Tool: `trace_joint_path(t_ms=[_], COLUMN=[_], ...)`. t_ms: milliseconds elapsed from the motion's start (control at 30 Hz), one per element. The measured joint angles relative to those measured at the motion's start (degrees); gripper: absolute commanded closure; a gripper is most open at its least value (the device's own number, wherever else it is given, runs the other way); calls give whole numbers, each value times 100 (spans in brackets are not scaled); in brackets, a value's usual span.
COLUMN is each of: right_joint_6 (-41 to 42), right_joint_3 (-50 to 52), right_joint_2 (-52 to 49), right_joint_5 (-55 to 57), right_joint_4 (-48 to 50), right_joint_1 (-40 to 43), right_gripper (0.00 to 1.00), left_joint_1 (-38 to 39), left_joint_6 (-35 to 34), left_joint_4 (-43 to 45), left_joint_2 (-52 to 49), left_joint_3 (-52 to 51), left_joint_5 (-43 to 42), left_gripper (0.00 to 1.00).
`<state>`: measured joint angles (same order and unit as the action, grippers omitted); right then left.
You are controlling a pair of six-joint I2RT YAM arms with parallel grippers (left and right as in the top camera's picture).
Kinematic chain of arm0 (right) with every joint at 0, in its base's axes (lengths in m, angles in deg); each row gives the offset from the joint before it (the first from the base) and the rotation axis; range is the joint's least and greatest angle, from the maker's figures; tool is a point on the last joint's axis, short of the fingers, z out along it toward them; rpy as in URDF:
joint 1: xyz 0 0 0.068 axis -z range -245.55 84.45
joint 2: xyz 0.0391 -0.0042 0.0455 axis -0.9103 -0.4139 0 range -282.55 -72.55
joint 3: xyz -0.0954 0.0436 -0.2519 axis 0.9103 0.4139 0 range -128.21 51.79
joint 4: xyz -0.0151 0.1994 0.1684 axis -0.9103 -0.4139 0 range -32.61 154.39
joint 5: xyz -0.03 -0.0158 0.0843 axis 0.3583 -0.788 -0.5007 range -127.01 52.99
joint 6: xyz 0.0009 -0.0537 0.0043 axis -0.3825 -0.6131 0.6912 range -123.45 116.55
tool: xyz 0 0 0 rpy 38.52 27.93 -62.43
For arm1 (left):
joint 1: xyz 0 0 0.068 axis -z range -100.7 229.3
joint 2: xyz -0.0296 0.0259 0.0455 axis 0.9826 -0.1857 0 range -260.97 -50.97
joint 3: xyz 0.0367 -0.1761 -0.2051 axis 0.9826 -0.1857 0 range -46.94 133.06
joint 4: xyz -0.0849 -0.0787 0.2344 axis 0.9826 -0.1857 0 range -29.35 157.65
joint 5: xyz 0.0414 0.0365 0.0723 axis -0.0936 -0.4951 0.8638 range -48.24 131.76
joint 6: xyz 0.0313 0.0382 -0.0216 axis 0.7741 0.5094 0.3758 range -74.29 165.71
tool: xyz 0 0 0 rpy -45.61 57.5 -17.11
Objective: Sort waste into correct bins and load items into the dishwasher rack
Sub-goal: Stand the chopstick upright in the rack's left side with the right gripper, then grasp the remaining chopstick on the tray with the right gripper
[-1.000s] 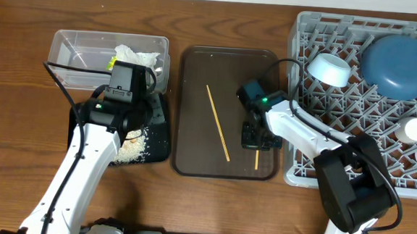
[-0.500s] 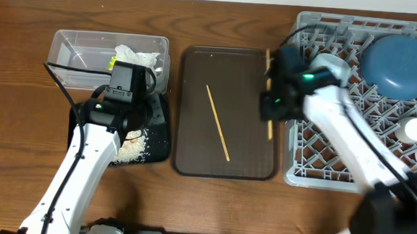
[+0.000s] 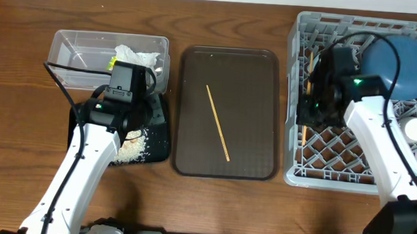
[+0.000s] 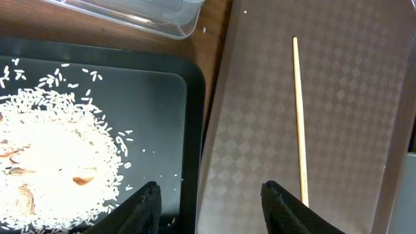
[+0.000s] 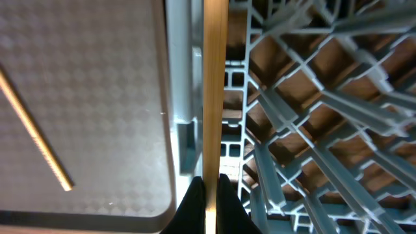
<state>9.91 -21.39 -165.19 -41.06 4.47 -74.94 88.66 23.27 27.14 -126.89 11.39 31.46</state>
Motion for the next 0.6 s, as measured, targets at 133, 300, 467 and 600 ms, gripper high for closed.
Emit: trace_joint_path(t_ms=[133, 300, 467, 600], right_joint_6=[-22, -109, -188, -232], right_joint_3=[350, 393, 118, -599], right_joint_2=[-24, -37, -39, -42], right_joint_5=[0, 35, 61, -4], right_joint_4=[164, 234, -35, -203], right_joint_1=[0, 0, 7, 4], right_gripper=[93, 73, 71, 70], left_joint_1=[0, 0, 0, 0], left_joint_6=[0, 0, 0, -2], left_joint_4=[0, 0, 0, -2], left_joint_2=[0, 0, 0, 0], left_joint_3=[0, 0, 0, 0], left_joint_5=[2, 0, 0, 0], left_gripper=[47, 47, 47, 47])
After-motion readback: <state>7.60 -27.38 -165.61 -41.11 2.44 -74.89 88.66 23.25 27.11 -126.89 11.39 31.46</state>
